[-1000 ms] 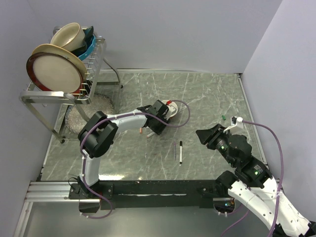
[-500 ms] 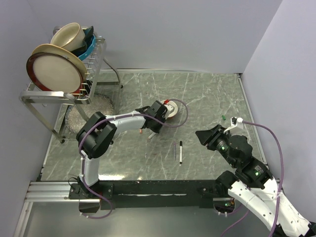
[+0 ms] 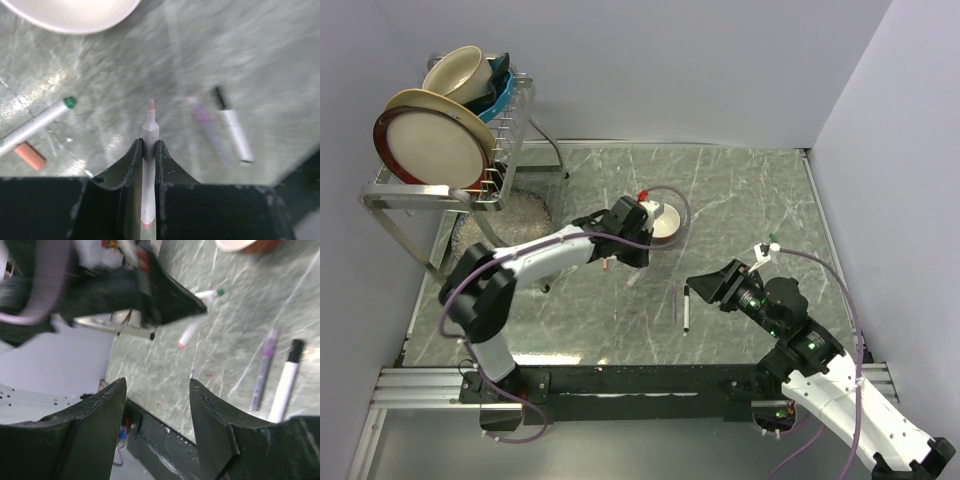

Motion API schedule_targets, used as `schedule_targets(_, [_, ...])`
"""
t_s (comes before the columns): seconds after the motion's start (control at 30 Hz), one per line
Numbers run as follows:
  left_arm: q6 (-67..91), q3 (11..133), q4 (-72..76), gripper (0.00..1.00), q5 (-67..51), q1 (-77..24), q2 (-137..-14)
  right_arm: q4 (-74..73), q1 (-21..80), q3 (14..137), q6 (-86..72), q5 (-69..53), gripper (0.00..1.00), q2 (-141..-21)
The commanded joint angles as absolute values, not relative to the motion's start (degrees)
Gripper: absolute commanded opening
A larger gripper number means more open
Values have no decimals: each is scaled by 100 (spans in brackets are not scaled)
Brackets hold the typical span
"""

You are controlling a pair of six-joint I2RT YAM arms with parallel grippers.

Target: Insert the pens into the pen caps

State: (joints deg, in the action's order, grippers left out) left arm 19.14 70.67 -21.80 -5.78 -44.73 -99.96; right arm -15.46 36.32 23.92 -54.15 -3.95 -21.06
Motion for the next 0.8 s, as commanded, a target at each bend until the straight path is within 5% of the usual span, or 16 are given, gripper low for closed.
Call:
schedule_targets(0.0, [2776, 6892, -1741, 1, -1255, -4500, -9098, -301, 3604, 2285, -5652, -887, 61, -2415])
schedule_targets(0.4, [4929, 5573, 385, 1, -1635, -4500, -7261, 948, 3639, 2496, -5643, -1441, 56, -3550])
schedule_targets(0.77, [5115, 5282, 686, 1, -1442, -4509, -6794, 1555, 3981, 2795, -5572, -1723, 55, -4235])
